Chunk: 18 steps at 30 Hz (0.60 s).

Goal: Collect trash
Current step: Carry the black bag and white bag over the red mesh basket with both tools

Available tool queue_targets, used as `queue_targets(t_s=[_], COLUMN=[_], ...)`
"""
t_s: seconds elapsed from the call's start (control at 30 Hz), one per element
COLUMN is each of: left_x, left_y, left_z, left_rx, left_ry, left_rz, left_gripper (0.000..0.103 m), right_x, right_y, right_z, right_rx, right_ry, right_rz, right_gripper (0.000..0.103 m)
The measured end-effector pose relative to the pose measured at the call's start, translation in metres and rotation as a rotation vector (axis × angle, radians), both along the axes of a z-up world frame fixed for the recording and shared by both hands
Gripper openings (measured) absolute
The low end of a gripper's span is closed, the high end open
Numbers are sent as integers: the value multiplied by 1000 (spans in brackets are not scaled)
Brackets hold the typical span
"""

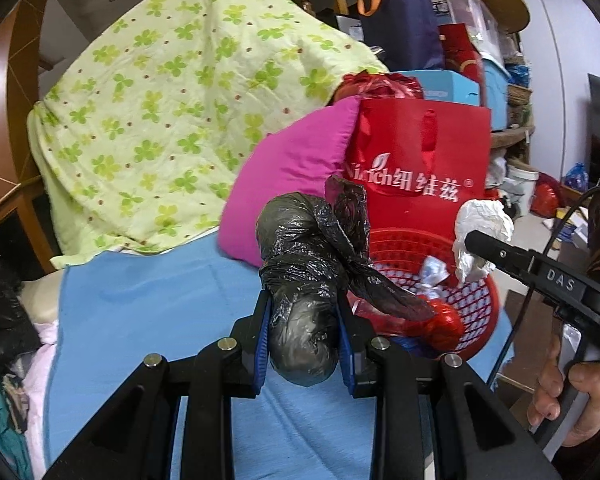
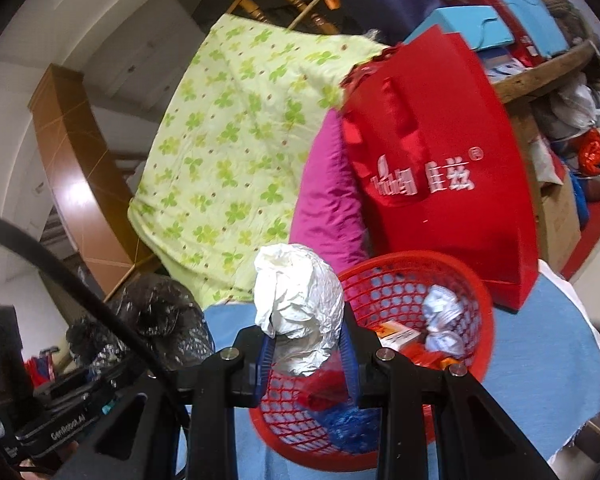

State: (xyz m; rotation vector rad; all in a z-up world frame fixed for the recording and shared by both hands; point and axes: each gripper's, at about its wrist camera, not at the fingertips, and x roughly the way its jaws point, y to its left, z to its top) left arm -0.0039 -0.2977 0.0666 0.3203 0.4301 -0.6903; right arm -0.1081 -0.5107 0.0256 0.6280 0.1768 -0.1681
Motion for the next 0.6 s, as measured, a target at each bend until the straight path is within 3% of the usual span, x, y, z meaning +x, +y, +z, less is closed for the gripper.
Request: queue_targets(t_s=[0.27, 0.6], left_x=[4, 14], left_y=[-21, -53], left_z=[-2, -9], left_rx=[-40, -46], left_ry=[66, 104], left_rz=[-68, -87], left_gripper=[31, 31], right_x=[-13, -17], right_y=[-19, -32], right_z=[-4, -10], right_rx=[52, 89], right_ry=[-12, 11], right_rz=[-66, -108], right_gripper=[32, 32])
